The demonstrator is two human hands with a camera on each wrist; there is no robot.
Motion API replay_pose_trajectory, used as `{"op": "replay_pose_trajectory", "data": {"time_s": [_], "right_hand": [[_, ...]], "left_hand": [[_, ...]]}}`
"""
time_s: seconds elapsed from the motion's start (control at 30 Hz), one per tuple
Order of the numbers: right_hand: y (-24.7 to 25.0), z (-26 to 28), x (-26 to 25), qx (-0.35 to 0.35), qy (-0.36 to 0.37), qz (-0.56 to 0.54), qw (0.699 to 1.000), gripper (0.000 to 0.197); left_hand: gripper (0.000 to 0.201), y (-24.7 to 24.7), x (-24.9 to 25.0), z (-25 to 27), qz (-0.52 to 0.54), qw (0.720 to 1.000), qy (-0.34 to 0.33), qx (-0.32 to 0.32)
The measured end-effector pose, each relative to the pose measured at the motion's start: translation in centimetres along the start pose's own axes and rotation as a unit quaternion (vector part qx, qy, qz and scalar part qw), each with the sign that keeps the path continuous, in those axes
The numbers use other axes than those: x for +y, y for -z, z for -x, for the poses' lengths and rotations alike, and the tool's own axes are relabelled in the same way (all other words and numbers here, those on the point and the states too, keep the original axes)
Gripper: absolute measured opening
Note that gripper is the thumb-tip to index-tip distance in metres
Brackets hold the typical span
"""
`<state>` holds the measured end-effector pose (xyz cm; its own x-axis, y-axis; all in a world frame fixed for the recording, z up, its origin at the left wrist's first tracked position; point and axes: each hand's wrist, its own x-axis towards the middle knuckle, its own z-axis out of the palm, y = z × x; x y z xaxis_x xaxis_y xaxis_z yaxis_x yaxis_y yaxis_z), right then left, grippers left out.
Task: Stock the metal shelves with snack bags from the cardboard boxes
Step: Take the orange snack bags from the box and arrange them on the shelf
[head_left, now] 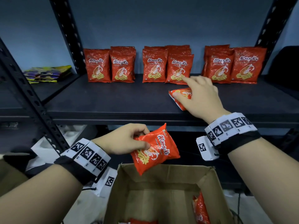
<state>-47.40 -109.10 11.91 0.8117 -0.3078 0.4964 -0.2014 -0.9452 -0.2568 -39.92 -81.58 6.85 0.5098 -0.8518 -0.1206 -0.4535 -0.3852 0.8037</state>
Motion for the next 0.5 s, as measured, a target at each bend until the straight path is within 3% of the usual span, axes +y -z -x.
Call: {"op": "replay_pose_trajectory", "data": {"time_s": [0.07, 0.13, 0.23, 0.37, 0.5], "right_hand": [[0.6, 0.6, -1.0, 0.075, 0.072, -0.052, 0.993, 0.052], [1.3, 1.2, -2.4, 0.091, 0.119, -0.118, 0.982, 0.034], [1.8, 2.1, -4.5, 0.004, 0.088, -0.183, 0.979, 0.023], [1.0, 2.9, -5.9, -0.131, 0.048, -0.192, 0.972, 0.035], [-0.4, 3.7, -6.7, -0.13, 0.017, -0.285, 0.949, 0.028]], "left_hand": [[0.021, 0.6, 0.6, 0.4, 0.007, 1.0, -0.021, 0.012], [0.02, 1.3, 1.2, 0.6, 0.021, 0.998, -0.045, 0.037], [0.018, 2.3, 1.8, 0.9, 0.057, 0.993, -0.065, 0.078], [0.025, 3.3, 2.0, 1.5, 0.104, 0.986, -0.08, 0.106], [0.031, 3.8, 2.0, 1.7, 0.111, 0.976, -0.089, 0.165]]}}
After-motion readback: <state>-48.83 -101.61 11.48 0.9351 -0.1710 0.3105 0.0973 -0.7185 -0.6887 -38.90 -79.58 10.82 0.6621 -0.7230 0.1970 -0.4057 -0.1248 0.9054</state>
